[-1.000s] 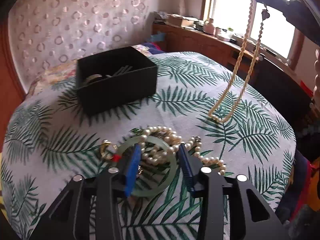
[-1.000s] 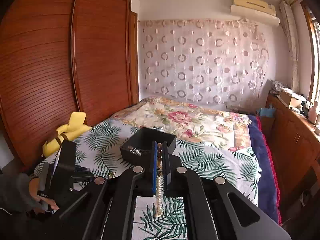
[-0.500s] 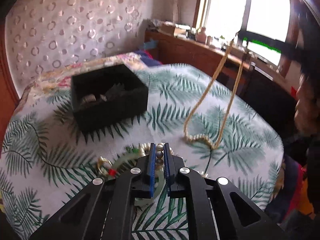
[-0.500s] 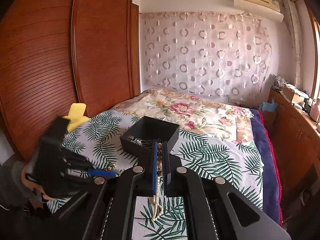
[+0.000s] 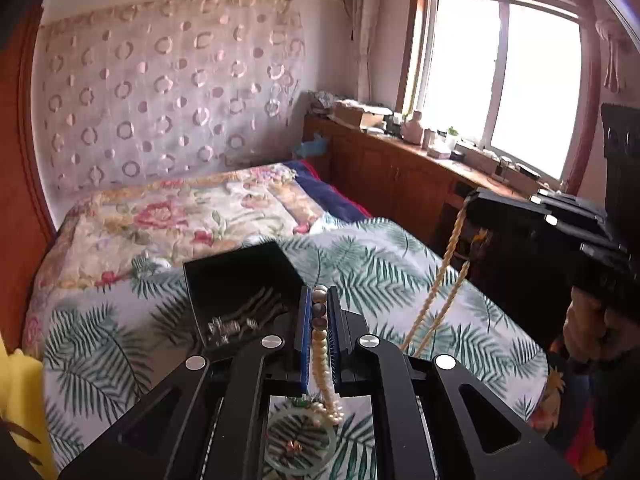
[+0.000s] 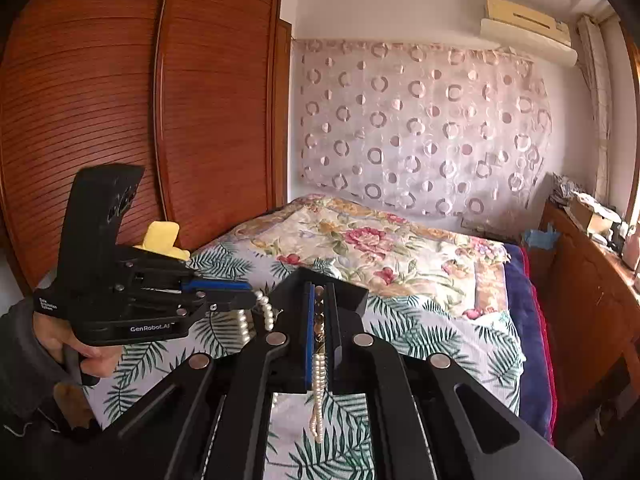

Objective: Organize jewelry
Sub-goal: 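Grasp the white pearl necklace with the left tool while the right tool holds the beige necklace up, then lower both necklaces into the black box and open both tools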

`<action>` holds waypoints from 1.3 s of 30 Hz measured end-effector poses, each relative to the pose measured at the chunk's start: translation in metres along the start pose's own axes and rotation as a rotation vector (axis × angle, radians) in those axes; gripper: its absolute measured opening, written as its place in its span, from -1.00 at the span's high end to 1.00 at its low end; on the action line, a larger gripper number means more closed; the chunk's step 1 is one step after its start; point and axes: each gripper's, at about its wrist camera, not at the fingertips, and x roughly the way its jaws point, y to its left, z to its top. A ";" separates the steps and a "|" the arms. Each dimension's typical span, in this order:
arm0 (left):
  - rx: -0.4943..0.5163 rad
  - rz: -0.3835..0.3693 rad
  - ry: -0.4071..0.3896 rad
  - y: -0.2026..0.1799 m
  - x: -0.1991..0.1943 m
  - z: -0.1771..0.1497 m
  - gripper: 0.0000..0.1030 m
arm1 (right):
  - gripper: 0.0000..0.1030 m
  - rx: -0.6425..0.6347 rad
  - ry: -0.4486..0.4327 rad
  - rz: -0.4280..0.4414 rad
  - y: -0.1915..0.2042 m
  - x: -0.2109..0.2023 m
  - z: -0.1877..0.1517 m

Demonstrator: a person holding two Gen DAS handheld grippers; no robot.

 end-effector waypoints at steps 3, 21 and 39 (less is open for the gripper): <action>0.003 0.009 -0.022 0.002 -0.004 0.016 0.87 | 0.90 -0.010 -0.013 0.000 0.000 0.001 0.011; -0.015 0.092 -0.114 0.028 -0.014 0.105 0.87 | 0.90 -0.038 -0.057 -0.030 -0.007 0.025 0.074; -0.107 0.133 0.005 0.082 0.051 0.090 0.87 | 0.90 0.020 0.039 0.004 -0.030 0.108 0.073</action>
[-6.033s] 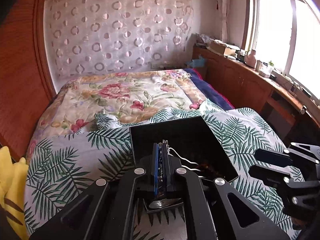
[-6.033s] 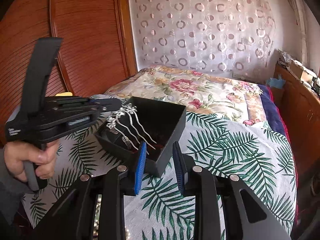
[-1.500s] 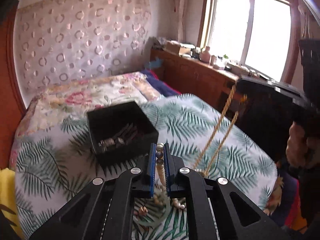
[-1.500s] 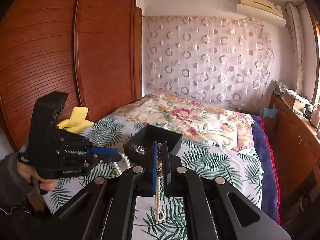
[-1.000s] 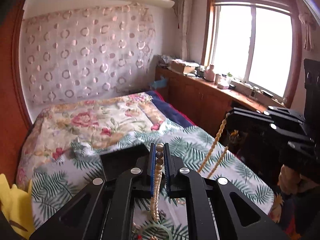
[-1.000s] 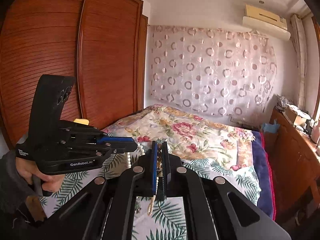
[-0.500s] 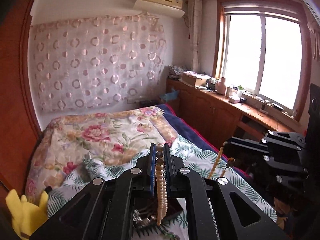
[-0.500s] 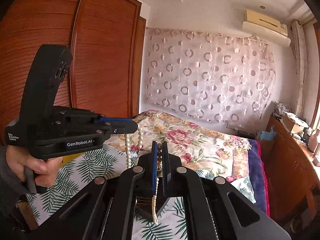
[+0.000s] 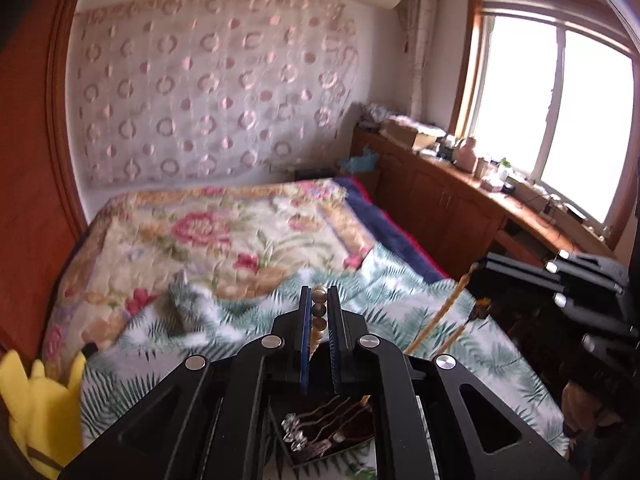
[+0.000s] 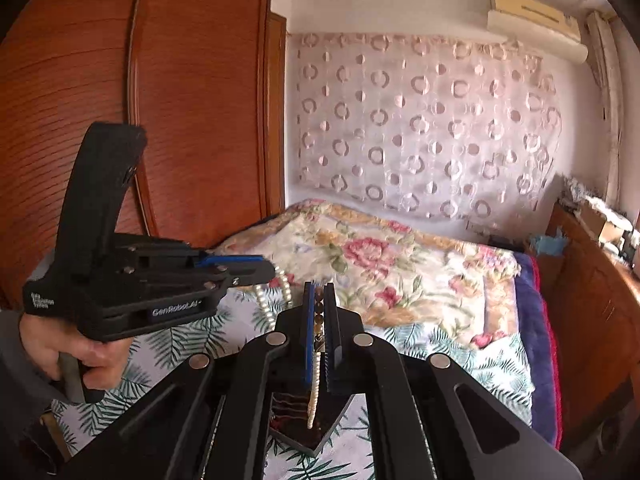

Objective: Organize jewelry
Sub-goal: 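Lower both necklaces into the black box and open both tools, then move both open tools back to the remaining jewelry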

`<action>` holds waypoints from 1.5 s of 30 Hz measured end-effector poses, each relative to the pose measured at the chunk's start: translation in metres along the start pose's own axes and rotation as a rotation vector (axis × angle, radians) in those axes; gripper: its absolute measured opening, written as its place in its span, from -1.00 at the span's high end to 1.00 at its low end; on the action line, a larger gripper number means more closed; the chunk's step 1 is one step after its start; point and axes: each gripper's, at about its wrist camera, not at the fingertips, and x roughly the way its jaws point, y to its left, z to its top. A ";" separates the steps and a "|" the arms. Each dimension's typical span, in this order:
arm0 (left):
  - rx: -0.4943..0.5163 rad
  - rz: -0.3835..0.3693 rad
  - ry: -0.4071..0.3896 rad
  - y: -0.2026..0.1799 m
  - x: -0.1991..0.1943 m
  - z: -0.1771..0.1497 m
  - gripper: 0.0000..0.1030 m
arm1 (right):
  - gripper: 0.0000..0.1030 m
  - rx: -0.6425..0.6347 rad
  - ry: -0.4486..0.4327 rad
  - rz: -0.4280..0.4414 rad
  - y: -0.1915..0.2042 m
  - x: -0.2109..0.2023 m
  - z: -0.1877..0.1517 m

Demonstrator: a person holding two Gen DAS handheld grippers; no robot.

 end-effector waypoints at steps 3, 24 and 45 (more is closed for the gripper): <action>-0.013 -0.004 0.041 0.008 0.015 -0.021 0.87 | 0.90 0.011 0.048 -0.001 -0.002 0.023 -0.015; 0.035 -0.030 0.101 0.016 0.045 -0.078 0.63 | 0.89 0.082 0.204 0.059 -0.015 0.109 -0.075; 0.052 0.011 0.128 -0.014 -0.035 -0.185 -0.47 | 0.22 0.140 0.189 0.050 0.027 -0.004 -0.154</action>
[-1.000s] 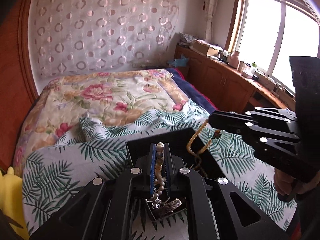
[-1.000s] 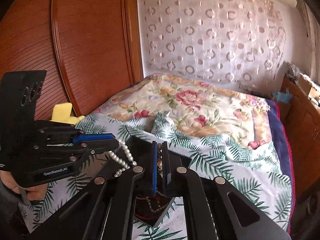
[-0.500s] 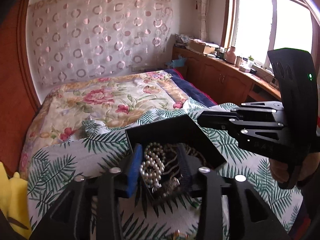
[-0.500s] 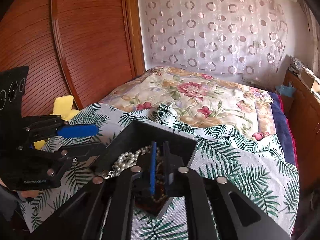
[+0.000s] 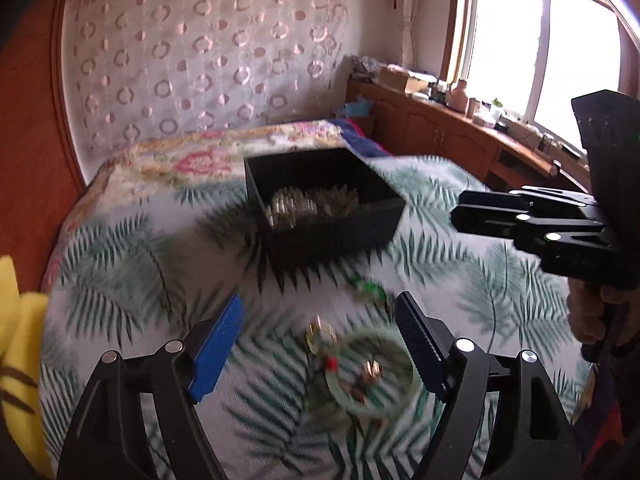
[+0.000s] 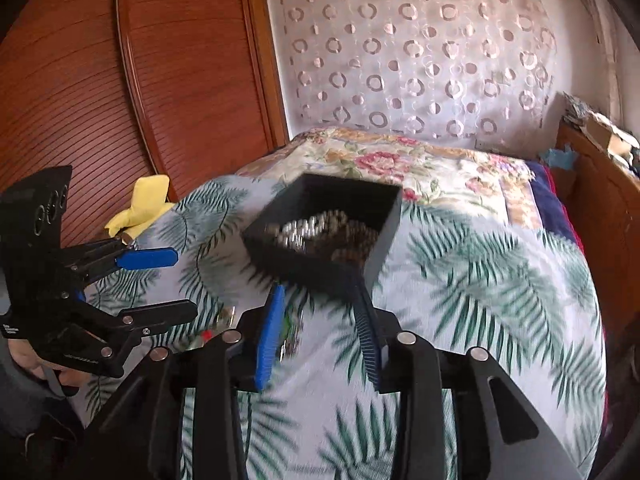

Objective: Organize jewelry
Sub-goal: 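Move both open tools back to the remaining jewelry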

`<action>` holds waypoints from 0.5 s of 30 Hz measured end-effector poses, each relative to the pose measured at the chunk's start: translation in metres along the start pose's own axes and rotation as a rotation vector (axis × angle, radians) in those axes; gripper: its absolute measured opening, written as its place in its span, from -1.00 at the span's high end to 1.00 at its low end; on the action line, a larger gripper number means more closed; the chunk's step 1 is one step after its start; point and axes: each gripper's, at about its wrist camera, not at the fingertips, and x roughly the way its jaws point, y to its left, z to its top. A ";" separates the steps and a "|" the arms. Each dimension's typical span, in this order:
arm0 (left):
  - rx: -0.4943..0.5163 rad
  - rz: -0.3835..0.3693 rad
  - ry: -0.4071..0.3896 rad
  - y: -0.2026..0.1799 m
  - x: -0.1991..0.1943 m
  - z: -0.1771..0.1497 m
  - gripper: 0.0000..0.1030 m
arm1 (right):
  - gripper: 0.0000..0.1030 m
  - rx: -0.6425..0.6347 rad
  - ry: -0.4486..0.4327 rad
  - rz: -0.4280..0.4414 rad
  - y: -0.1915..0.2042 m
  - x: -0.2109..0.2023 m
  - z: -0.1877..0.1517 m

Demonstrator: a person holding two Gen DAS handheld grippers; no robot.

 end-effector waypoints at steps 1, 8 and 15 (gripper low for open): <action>-0.003 0.004 0.014 -0.002 0.001 -0.009 -0.48 | 0.18 0.007 0.005 -0.002 0.000 -0.001 -0.007; -0.011 -0.009 0.075 -0.013 0.007 -0.030 -0.49 | -0.05 0.044 0.041 -0.022 0.001 -0.009 -0.051; 0.009 -0.016 0.134 -0.028 0.020 -0.032 -0.50 | -0.18 0.078 0.061 -0.022 0.003 -0.011 -0.077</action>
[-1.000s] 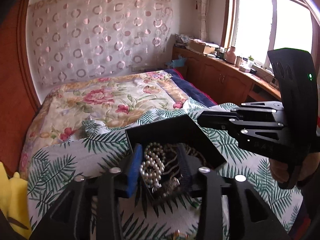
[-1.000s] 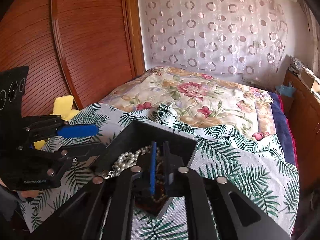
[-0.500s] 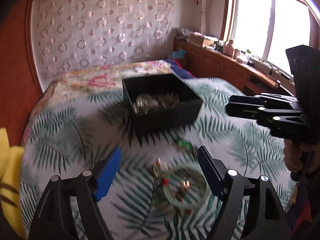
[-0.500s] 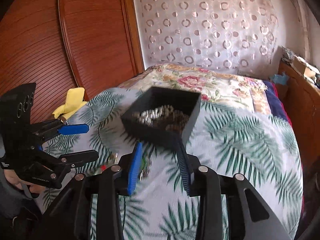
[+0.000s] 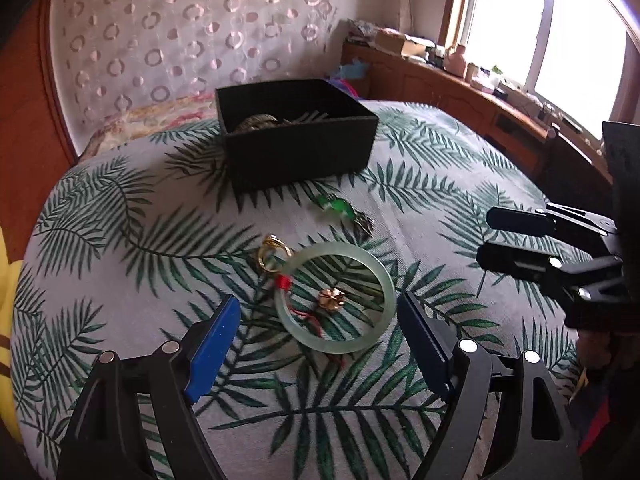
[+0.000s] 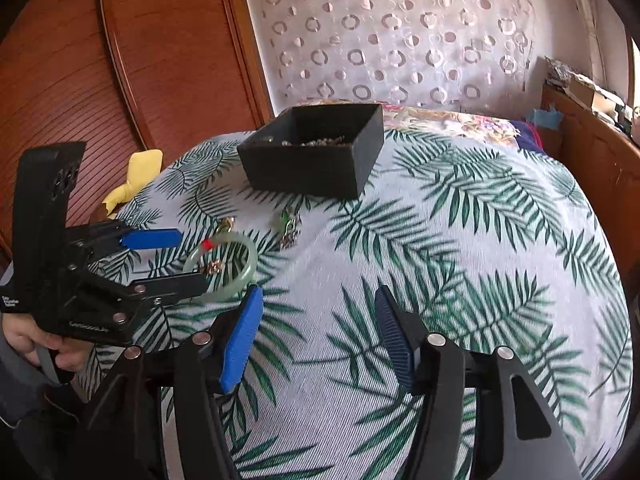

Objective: Organize jewelry
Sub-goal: 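Move both open tools back to the remaining jewelry, then grasp the jade bangle with the left tool while the right tool grasps the green pendant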

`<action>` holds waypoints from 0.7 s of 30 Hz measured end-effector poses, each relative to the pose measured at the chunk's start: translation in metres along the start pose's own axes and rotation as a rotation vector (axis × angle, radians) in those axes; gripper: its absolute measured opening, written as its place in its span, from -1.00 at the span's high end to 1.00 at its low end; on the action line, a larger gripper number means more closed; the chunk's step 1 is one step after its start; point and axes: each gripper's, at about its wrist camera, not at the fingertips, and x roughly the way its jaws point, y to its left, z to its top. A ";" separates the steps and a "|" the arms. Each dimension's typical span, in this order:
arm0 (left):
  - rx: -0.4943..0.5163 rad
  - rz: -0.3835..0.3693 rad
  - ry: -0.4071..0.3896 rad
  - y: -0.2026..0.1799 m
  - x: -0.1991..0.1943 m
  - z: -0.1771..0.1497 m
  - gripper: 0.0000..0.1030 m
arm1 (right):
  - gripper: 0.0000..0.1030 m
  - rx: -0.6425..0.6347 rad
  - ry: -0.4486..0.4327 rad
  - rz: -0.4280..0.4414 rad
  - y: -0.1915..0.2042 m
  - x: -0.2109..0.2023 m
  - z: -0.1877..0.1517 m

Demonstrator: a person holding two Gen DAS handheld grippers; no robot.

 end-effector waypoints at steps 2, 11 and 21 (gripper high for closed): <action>0.013 0.001 0.014 -0.006 0.004 0.001 -0.50 | -0.18 0.000 0.002 -0.005 0.002 0.000 -0.003; 0.046 0.054 0.046 -0.015 0.017 0.003 -0.50 | -0.18 -0.021 -0.003 -0.030 0.005 -0.001 -0.010; 0.075 0.051 0.005 -0.017 0.005 -0.003 -0.31 | -0.18 -0.024 0.008 -0.026 0.006 -0.001 -0.009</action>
